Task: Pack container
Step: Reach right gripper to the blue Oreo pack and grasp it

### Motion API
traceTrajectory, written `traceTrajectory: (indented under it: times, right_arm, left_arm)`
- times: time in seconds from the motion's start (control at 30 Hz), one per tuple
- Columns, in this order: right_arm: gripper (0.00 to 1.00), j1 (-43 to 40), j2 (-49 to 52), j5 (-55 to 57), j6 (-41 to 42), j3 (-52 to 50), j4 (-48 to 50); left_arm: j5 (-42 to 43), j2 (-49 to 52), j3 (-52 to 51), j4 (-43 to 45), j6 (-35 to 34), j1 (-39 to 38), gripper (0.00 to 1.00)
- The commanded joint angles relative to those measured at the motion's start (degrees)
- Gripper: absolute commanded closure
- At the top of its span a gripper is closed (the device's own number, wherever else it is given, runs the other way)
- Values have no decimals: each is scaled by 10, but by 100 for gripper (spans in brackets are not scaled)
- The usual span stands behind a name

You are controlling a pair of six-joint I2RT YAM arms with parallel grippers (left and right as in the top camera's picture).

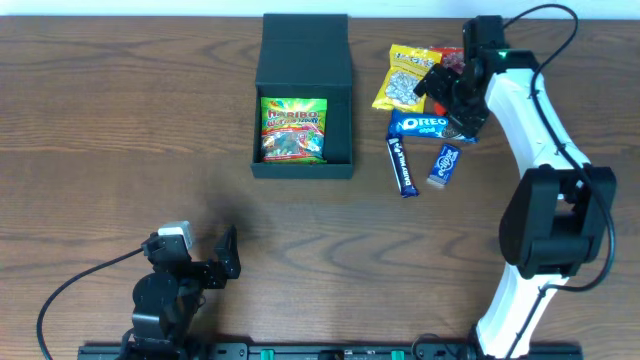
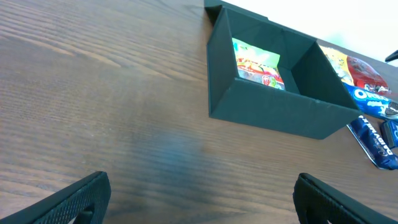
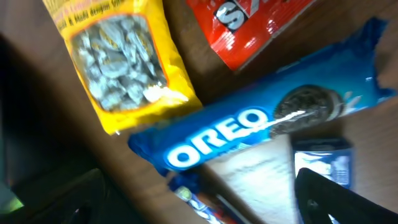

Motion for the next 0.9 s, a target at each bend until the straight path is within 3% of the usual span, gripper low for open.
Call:
traceTrajectory:
  times: [0.0, 0.57, 0.73, 0.87]
  right_arm:
    - [6, 7, 3, 14, 99, -15, 20]
    - [14, 9, 68, -15, 146, -17, 45]
    - [30, 10, 76, -11, 165, -17, 61]
    - [32, 9, 83, -10, 180, -17, 62]
  left_arm:
    - [0, -3, -10, 0, 0, 1, 5]
    - [0, -3, -10, 0, 0, 1, 5]
    - [0, -3, -10, 0, 0, 1, 5]
    - [0, -3, -10, 0, 0, 1, 5]
